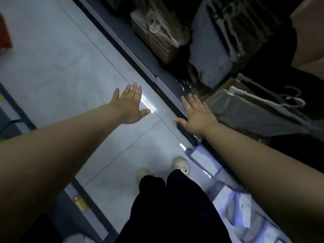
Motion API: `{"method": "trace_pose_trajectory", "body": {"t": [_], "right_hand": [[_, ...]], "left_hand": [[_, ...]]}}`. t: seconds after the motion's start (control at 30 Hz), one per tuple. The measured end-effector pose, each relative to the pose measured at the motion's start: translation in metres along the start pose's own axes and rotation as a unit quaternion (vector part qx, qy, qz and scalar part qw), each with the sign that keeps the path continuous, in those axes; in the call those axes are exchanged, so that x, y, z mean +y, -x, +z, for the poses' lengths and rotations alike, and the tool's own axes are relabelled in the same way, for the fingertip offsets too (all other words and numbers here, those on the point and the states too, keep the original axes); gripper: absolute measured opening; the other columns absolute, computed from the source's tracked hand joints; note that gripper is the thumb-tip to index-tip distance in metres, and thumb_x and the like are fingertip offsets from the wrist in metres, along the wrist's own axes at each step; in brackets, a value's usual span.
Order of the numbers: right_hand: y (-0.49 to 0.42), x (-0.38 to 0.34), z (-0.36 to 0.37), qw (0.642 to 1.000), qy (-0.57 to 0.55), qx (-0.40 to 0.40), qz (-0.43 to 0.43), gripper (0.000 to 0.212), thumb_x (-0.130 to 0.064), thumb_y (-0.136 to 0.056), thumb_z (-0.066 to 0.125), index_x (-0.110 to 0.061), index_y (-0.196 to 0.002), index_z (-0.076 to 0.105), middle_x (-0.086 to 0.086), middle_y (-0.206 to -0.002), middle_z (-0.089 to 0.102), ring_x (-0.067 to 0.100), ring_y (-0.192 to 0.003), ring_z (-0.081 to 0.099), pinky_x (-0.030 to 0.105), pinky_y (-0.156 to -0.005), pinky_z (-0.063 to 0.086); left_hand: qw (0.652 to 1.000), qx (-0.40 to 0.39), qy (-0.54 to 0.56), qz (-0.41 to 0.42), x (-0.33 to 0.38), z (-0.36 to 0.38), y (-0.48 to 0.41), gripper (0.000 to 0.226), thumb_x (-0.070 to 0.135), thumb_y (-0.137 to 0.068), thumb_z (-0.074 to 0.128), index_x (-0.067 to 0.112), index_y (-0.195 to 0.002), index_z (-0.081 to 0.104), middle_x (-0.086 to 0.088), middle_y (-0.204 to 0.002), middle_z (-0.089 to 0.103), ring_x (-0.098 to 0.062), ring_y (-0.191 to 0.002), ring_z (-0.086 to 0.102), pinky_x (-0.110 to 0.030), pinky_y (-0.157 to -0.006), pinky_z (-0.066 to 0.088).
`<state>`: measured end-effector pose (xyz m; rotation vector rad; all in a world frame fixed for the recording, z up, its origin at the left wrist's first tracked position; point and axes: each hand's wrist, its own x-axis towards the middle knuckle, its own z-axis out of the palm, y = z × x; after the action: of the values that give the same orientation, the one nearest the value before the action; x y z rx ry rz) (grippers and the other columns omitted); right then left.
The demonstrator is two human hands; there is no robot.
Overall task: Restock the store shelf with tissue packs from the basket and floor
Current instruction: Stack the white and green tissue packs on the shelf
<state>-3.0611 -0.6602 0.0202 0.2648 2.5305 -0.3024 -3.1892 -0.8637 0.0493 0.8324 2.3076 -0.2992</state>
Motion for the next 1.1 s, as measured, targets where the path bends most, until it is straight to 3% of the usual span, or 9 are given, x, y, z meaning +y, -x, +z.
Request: {"method": "trace_pose_trajectory", "body": {"t": [0.33, 0.47, 0.57, 0.67, 0.83, 0.9, 0.97, 1.03, 1.1], "right_hand": [[-0.052, 0.106, 0.214, 0.985, -0.107, -0.08, 0.11, 0.084, -0.062, -0.095, 0.034, -0.014, -0.155, 0.001, 0.014, -0.163, 0.0, 0.028, -0.15, -0.001, 0.043, -0.121, 0.007], [-0.082, 0.127, 0.296, 0.964, -0.198, -0.074, 0.163, 0.088, -0.06, -0.093, 0.044, -0.004, -0.153, 0.014, 0.02, -0.158, 0.018, 0.033, -0.147, 0.017, 0.045, -0.119, 0.02], [-0.102, 0.141, 0.352, 0.929, -0.274, -0.059, 0.243, 0.084, -0.058, -0.09, 0.053, 0.002, -0.145, 0.032, 0.024, -0.147, 0.038, 0.037, -0.136, 0.037, 0.044, -0.11, 0.036], [-0.122, 0.154, 0.392, 0.881, -0.337, -0.066, 0.326, 0.084, -0.054, -0.092, 0.053, 0.004, -0.146, 0.026, 0.025, -0.146, 0.037, 0.039, -0.133, 0.039, 0.041, -0.107, 0.037], [-0.154, 0.18, 0.431, 0.81, -0.413, -0.048, 0.412, 0.082, -0.056, -0.094, 0.047, 0.005, -0.145, 0.027, 0.023, -0.145, 0.04, 0.037, -0.129, 0.044, 0.041, -0.103, 0.037], [-0.164, 0.188, 0.44, 0.773, -0.474, -0.051, 0.419, 0.086, -0.063, -0.089, 0.052, 0.001, -0.144, 0.034, 0.018, -0.128, 0.05, 0.028, -0.104, 0.056, 0.033, -0.081, 0.041], [-0.168, 0.193, 0.444, 0.734, -0.517, -0.029, 0.44, 0.089, -0.069, -0.078, 0.061, 0.001, -0.132, 0.052, 0.013, -0.105, 0.059, 0.022, -0.076, 0.054, 0.029, -0.067, 0.042], [-0.169, 0.198, 0.446, 0.714, -0.538, -0.011, 0.448, 0.072, -0.063, -0.078, 0.066, -0.004, -0.121, 0.061, 0.008, -0.109, 0.065, 0.025, -0.085, 0.058, 0.028, -0.071, 0.049], [-0.165, 0.195, 0.443, 0.685, -0.569, -0.021, 0.454, 0.066, -0.054, -0.081, 0.069, -0.007, -0.126, 0.055, 0.007, -0.119, 0.062, 0.026, -0.1, 0.061, 0.032, -0.08, 0.055]], "left_hand": [[0.996, -0.071, 0.0, 0.055, 0.083, 0.166, -0.164, 0.087, 0.062, -0.096, 0.027, 0.01, -0.152, -0.015, -0.009, -0.16, -0.02, -0.024, -0.148, -0.015, -0.05, -0.118, -0.003], [0.994, -0.102, 0.023, 0.04, 0.107, 0.24, -0.216, 0.087, 0.062, -0.096, 0.028, 0.011, -0.153, -0.013, -0.008, -0.161, -0.019, -0.023, -0.149, -0.013, -0.05, -0.119, -0.002], [0.991, -0.116, 0.068, 0.026, 0.126, 0.284, -0.252, 0.087, 0.061, -0.096, 0.031, 0.01, -0.153, -0.011, -0.008, -0.161, -0.016, -0.023, -0.149, -0.01, -0.05, -0.119, 0.0], [0.978, -0.119, 0.17, 0.005, 0.149, 0.315, -0.283, 0.087, 0.058, -0.097, 0.035, 0.007, -0.154, -0.008, -0.01, -0.162, -0.012, -0.024, -0.149, -0.008, -0.048, -0.118, 0.003], [0.905, -0.101, 0.412, -0.019, 0.186, 0.339, -0.335, 0.084, 0.042, -0.096, 0.051, 0.007, -0.154, 0.002, -0.016, -0.16, 0.009, -0.031, -0.147, 0.012, -0.038, -0.117, 0.018], [0.871, -0.119, 0.476, -0.032, 0.194, 0.346, -0.352, 0.09, 0.045, -0.085, 0.054, 0.014, -0.155, 0.005, -0.016, -0.158, 0.02, -0.032, -0.144, 0.025, -0.036, -0.115, 0.026], [0.855, -0.117, 0.503, -0.05, 0.196, 0.353, -0.36, 0.083, 0.041, -0.088, 0.054, 0.015, -0.155, 0.012, -0.015, -0.154, 0.029, -0.031, -0.138, 0.035, -0.031, -0.109, 0.033], [0.849, -0.105, 0.512, -0.078, 0.193, 0.363, -0.36, 0.073, 0.041, -0.089, 0.054, 0.013, -0.15, 0.028, -0.016, -0.147, 0.034, -0.032, -0.131, 0.042, -0.034, -0.107, 0.037], [0.846, -0.113, 0.508, -0.115, 0.185, 0.371, -0.347, 0.068, 0.048, -0.086, 0.055, 0.017, -0.144, 0.038, -0.015, -0.142, 0.034, -0.034, -0.128, 0.043, -0.041, -0.108, 0.038]]}}
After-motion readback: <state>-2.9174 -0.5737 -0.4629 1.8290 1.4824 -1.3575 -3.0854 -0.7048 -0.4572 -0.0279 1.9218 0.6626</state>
